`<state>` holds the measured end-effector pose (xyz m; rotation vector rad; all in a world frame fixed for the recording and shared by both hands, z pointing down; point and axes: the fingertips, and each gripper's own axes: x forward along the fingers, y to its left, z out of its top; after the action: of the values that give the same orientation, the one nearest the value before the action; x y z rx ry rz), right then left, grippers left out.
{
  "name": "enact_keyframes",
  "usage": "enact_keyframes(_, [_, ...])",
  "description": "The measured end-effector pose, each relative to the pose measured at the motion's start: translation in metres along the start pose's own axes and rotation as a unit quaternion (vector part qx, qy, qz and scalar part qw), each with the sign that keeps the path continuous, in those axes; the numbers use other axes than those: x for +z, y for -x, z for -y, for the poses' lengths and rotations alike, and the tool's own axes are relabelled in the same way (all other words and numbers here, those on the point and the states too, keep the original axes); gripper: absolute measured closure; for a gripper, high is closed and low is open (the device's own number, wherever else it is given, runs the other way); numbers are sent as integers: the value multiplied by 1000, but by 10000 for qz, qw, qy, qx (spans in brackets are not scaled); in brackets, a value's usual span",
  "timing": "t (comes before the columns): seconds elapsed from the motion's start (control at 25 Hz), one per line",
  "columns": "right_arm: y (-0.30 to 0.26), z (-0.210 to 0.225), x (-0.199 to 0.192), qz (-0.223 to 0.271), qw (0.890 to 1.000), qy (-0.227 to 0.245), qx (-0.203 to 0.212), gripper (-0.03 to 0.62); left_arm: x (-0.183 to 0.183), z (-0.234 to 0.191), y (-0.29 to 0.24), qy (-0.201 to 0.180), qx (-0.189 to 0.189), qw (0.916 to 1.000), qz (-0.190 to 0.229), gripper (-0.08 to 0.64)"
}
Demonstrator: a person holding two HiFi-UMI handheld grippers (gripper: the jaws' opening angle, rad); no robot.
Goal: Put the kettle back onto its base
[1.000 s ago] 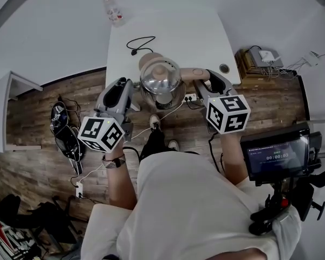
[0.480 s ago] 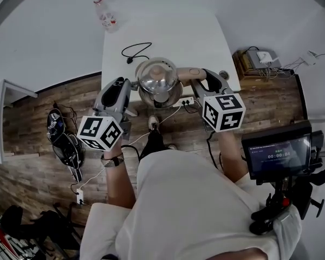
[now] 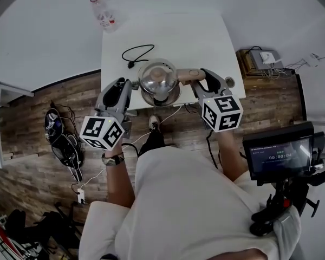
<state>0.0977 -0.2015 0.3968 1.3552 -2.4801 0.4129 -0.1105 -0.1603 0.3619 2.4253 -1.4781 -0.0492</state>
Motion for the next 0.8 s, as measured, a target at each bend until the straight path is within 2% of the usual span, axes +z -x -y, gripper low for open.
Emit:
enact_keyframes(0.28, [-50, 0, -11, -105, 9998, 145, -102, 439, -15, -46, -25, 126, 12, 9998, -157, 483])
enact_keyframes(0.68, [-83, 8, -47, -461, 9986, 199, -170, 442, -47, -73, -48, 180, 22, 9988, -446, 485])
enact_keyframes(0.8, [-121, 6, -57, -673, 9975, 171, -155, 440, -60, -108, -64, 291, 67, 9977, -616, 483])
